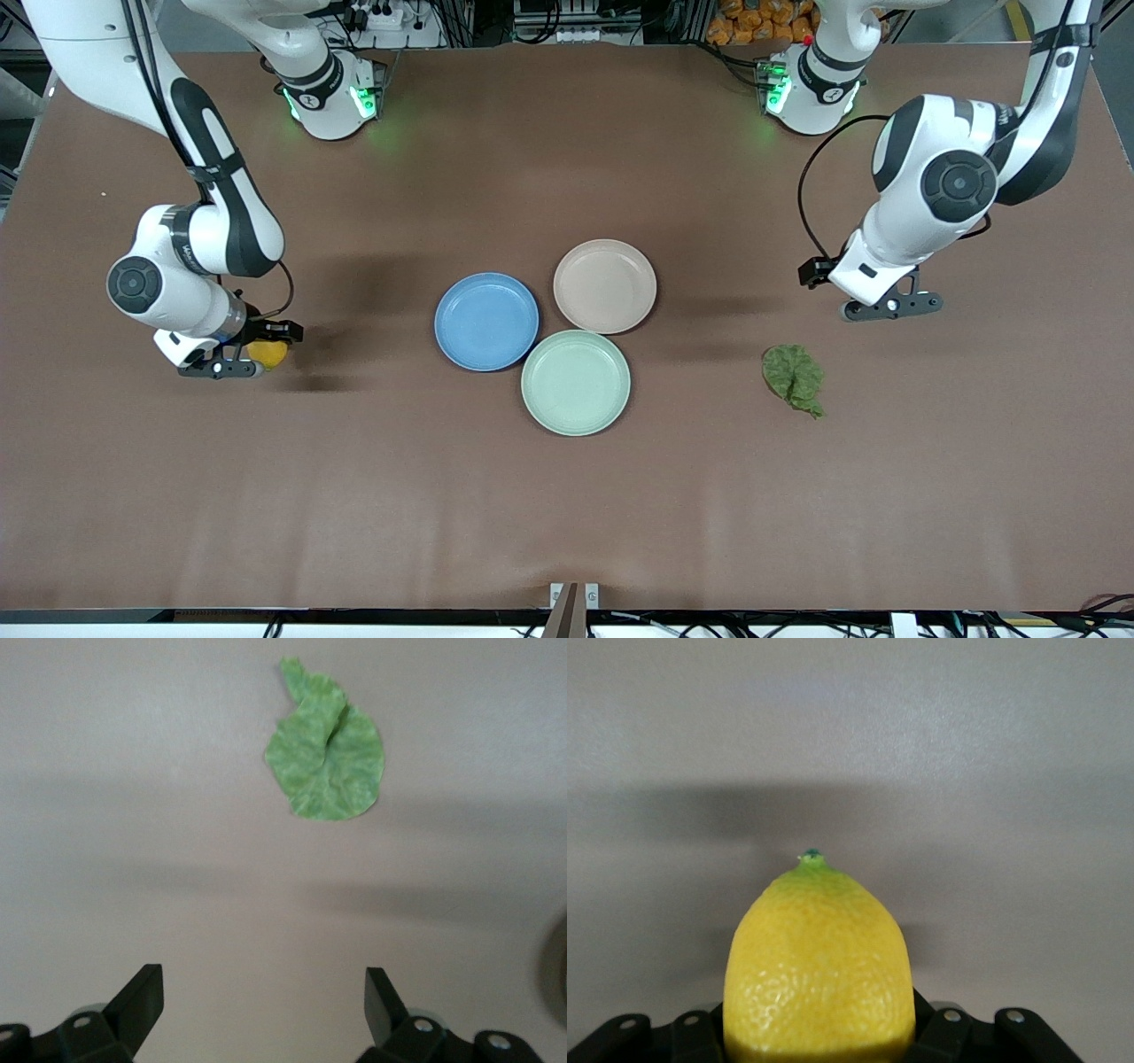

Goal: Pick lemon and lettuce from blue and beige plates
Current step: 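Raise the left gripper away while the right gripper carries the lemon aside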

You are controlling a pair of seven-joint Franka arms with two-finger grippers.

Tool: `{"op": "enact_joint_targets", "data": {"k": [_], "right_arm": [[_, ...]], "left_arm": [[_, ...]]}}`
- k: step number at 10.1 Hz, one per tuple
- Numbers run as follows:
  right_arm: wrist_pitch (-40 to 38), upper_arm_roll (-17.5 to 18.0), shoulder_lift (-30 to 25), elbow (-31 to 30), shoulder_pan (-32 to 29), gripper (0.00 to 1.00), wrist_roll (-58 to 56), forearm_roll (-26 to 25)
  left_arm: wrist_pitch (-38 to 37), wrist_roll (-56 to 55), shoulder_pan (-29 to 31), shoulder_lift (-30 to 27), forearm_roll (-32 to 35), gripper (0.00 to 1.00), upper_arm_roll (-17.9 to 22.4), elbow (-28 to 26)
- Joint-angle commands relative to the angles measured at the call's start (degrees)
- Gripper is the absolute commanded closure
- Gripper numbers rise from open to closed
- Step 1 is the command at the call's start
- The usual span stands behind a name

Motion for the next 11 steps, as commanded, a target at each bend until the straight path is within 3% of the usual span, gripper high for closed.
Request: {"op": "enact_joint_targets", "data": {"k": [1,4,6,8,11], "right_arm": [[2.1,-0.2,0.8,-0.8,0.3,0.62,0.9,0.2],[4.0,-0.1,2.7,-0.7,0.7,0.60,1.0,0.3],[4.9,-0.1,3.5,-0.3,0.8,0.54,1.0,0.3],[4.9,-0.1,4.1,0.0,1.0,0.47,1.0,0.4],[5.0,-0.1,4.8,0.5,1.0,0.46,1.0,0.9]], "left_arm": [[-0.4,2.7,0.8,-3.6,-0.2,0.00,-1.0,2.9],[-0.5,7.6,1.6,-4.8,-0.3,0.00,-0.6,7.2],[-4.8,9.1,1.6,-4.3,-0.4,0.00,-0.5,12.2],[-5.3,10.4,2.8,-5.0,-3.5,0.00,0.0,14.4],[-6.5,12.9,4.1,-7.1,-5.4,0.00,0.0,16.6]]}}
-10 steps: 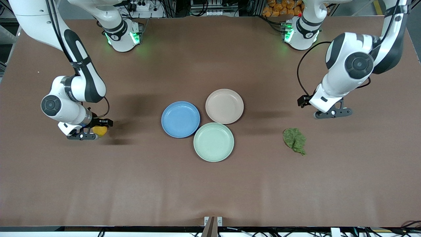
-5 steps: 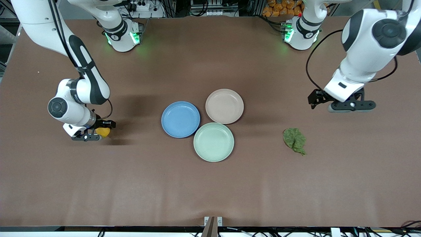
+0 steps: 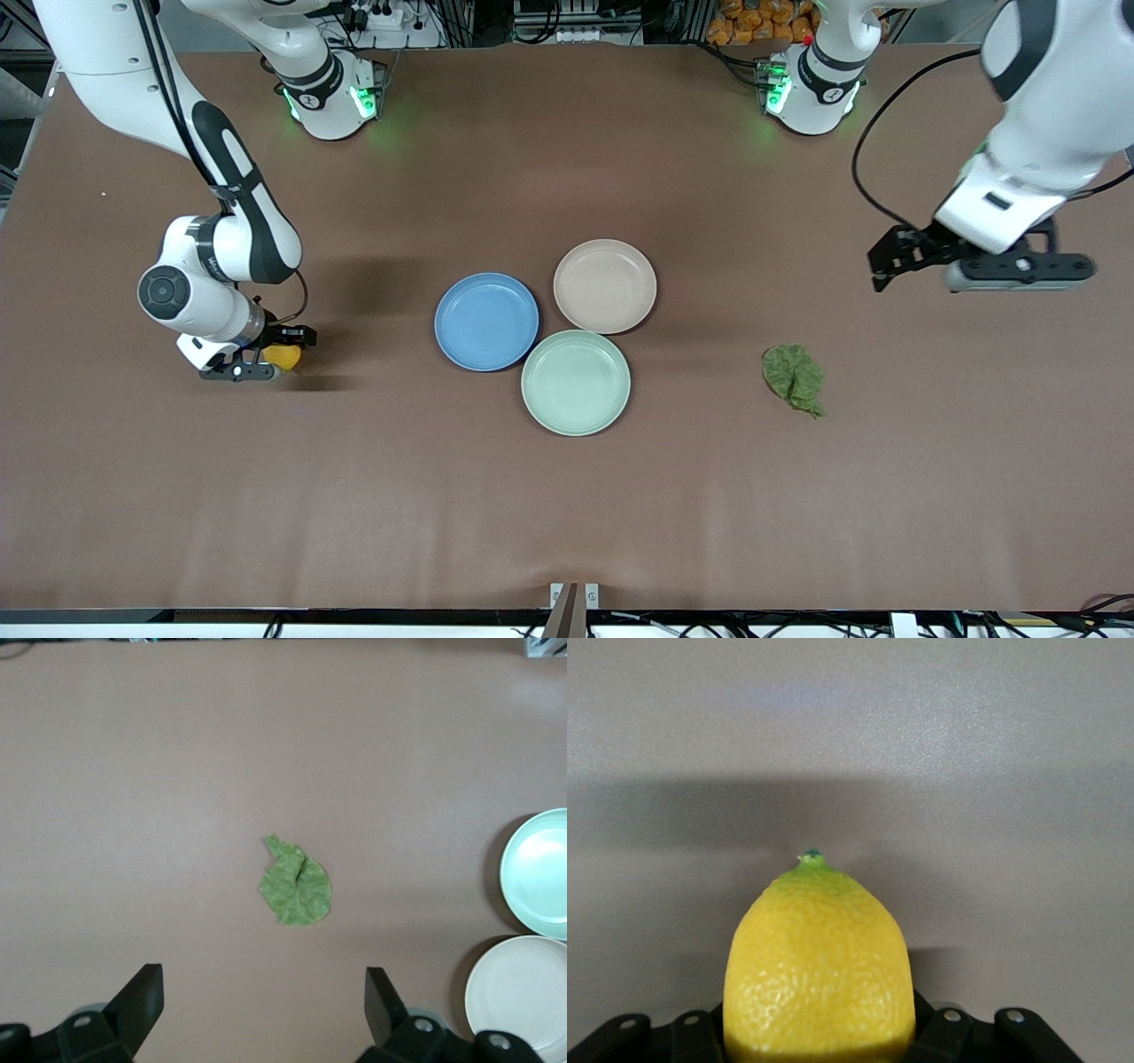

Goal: Pick lemon and lettuce from blue and beige plates
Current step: 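Raise the left gripper away while the right gripper carries the lemon aside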

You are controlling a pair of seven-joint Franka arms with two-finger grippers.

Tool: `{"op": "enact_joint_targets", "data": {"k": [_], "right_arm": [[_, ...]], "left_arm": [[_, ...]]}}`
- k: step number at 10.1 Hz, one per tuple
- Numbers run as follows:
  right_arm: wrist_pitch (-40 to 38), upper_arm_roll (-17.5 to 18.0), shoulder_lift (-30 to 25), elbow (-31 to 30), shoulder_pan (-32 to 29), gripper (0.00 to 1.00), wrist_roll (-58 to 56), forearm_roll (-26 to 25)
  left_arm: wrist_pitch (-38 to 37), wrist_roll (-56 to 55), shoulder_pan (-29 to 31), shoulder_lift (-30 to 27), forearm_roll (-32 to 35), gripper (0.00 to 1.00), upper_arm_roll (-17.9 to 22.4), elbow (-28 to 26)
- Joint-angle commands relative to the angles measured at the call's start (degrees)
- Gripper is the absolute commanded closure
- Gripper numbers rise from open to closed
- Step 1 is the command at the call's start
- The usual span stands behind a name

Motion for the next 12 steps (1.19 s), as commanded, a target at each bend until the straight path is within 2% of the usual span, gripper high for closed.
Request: {"op": "enact_joint_targets", "data": {"k": [1,2,3,4,9,12], "right_arm": [[0.2,-0.1,0.6,0.6,0.3,0.46,0.8,0.8],[1.2,-0.1,0.8,0.7,0.4,0.44,0.8,1.2],[1.4,-0.1,1.1,0.7,0.4,0.18,0.8,1.5],[1.4,-0.1,1.1,0.7,0.4,0.00,0.8,2.6],[-1.6,0.0,0.7,2.5,0.6,0.00,2.2,3.1],[-12.6,0.0,-0.1,8.8,0.9,0.00,2.7,4.6]], "left_arm": [[-4.5,1.4,0.3,-1.4,-1.2,0.00,-0.6,2.9],[-7.6,1.4,0.1,-1.0,-1.5,0.00,-0.9,5.3],[-9.8,1.4,-0.2,-0.7,-1.5,0.00,-0.9,7.2],[-10.5,1.2,-0.3,-0.5,-1.6,0.00,-0.9,7.9],[-17.9,3.3,-0.3,-0.6,-0.6,0.00,-0.9,10.9],[-17.9,3.8,0.0,-0.7,-0.6,0.00,-0.8,10.9]]}}
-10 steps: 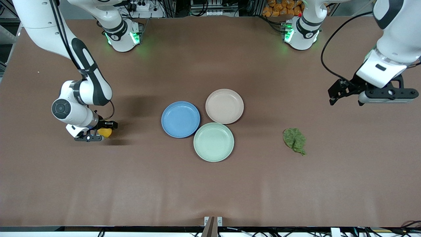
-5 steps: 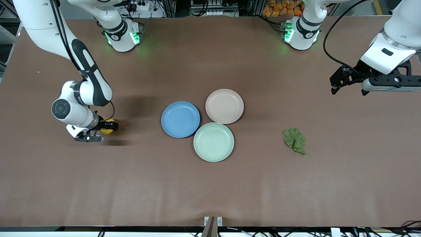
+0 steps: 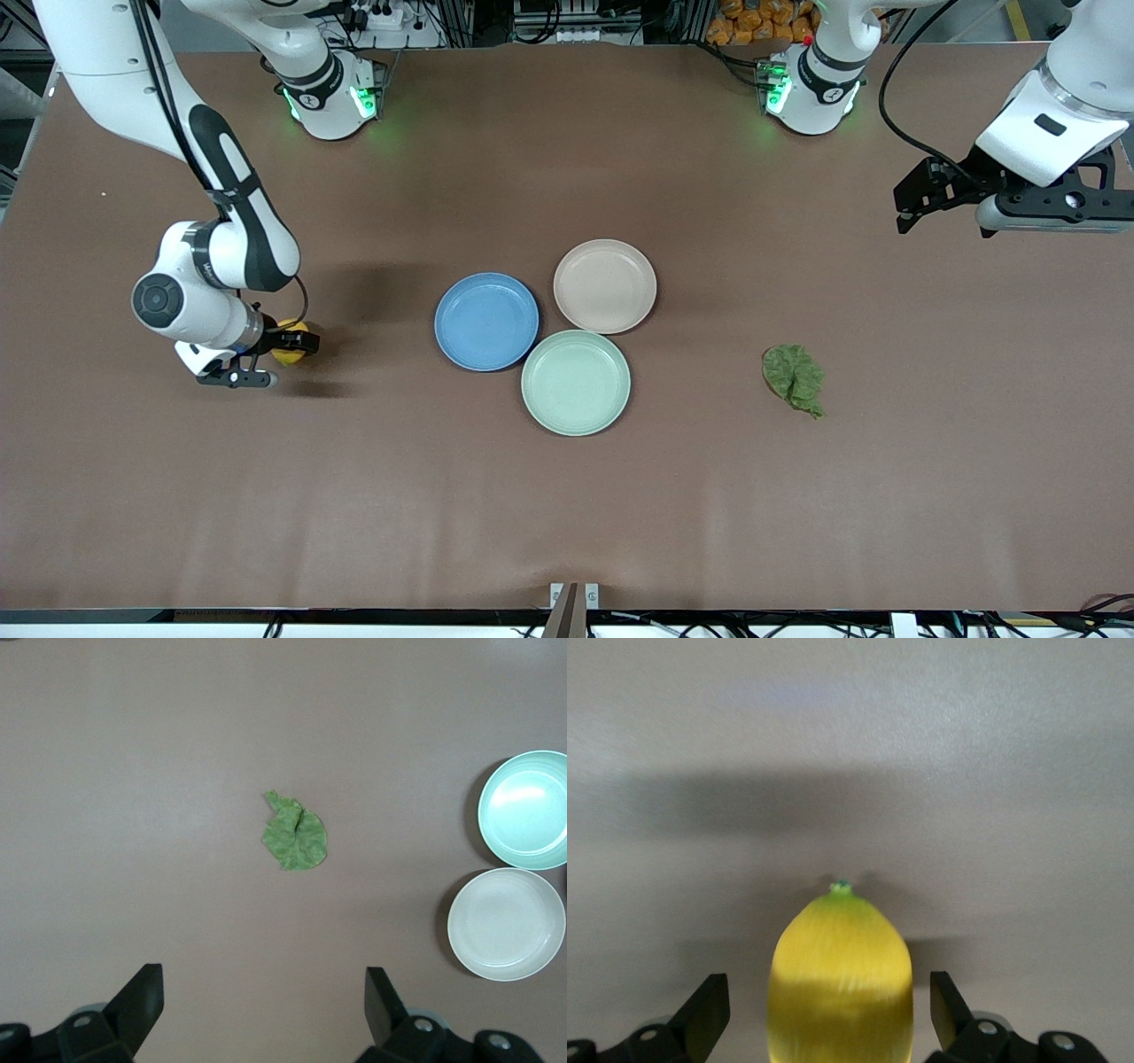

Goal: Pick lemon and lettuce from blue and beige plates
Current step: 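Raise the left gripper away while the right gripper carries the lemon aside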

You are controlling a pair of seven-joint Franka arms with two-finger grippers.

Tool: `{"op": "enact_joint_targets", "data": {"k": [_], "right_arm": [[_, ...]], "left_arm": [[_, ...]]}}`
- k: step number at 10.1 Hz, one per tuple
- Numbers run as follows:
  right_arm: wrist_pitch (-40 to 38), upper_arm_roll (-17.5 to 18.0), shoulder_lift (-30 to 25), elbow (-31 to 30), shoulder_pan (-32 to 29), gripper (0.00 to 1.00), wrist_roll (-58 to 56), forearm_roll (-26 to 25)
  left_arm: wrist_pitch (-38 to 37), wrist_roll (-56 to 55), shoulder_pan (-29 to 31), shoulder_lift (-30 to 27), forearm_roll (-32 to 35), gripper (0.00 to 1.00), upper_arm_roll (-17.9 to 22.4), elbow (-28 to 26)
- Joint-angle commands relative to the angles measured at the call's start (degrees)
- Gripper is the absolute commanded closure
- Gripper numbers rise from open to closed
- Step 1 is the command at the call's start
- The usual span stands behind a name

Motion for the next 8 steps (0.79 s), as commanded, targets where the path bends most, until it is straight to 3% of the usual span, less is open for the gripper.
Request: {"op": "enact_joint_targets", "data": {"k": [1,5,8], "right_arm": [[-8.4,-0.2,-0.8,5.6,0.4,0.00,0.9,1.2],[-14.9,-0.2,-0.9,11.8,0.4,0.00,0.3,0.4],[-15.8,-0.2,-3.6,11.9,0.2,0.00,0.1,0.3]], "left_arm": [[-1.4,1.7,0.4,0.3,-0.4,0.00,0.0,1.3],[-1.4,2.1,0.4,0.4,-0.3,0.00,0.0,1.8],[-2.1,2.1,0.6,0.4,-0.4,0.00,0.0,2.7]]}}
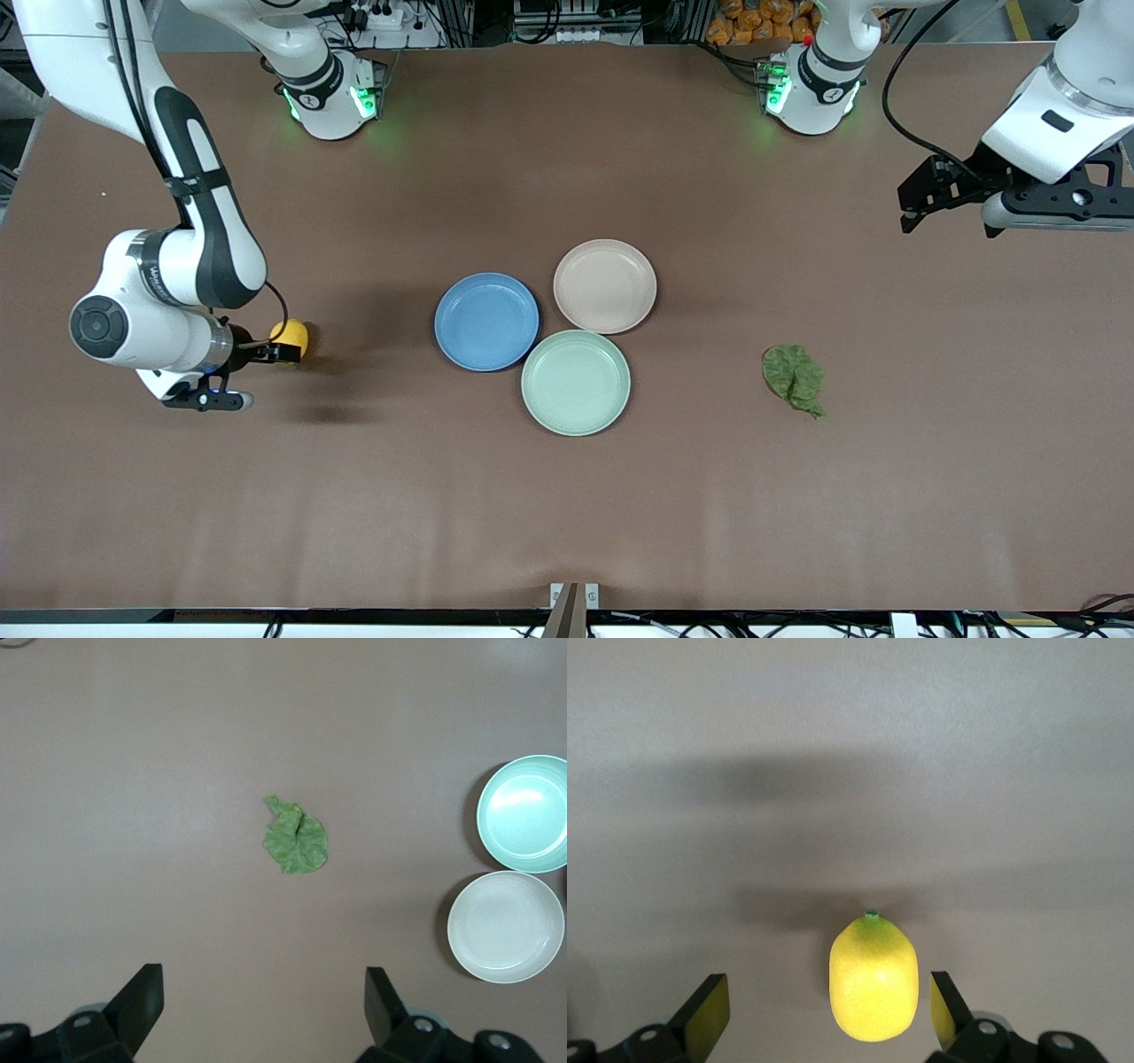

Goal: Pick lemon and lettuce from blue and beige plates
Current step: 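Raise the left gripper away while the right gripper carries the lemon aside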

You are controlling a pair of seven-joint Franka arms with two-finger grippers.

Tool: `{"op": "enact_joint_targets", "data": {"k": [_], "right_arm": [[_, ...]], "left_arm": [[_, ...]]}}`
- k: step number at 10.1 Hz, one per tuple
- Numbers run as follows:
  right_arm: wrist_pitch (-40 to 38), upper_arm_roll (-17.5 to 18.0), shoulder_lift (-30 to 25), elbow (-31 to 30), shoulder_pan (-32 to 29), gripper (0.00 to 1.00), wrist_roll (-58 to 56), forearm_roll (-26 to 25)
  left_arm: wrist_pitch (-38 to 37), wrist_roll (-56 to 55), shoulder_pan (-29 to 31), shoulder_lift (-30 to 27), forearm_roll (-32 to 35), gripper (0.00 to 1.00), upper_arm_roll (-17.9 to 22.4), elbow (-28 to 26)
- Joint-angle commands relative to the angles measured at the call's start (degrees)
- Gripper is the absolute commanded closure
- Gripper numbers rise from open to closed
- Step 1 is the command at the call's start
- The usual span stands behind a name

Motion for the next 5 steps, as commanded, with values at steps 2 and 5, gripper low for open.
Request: {"op": "enact_joint_targets", "data": {"k": [2,5], "right_arm": [[-4.4,-0.1,-4.5,0.4,0.1,0.00,-0.5,-0.1],[-10.5,-0.1,-8.2,4.0,0.1,0.00,-0.9,-0.6]], "left_arm": [[-3.5,1.7,0.5,0.4,-0.5,0.00,0.2,3.1],[-3.6,0.8,0.6,0.3,-0.4,0.00,0.6,3.0]]}}
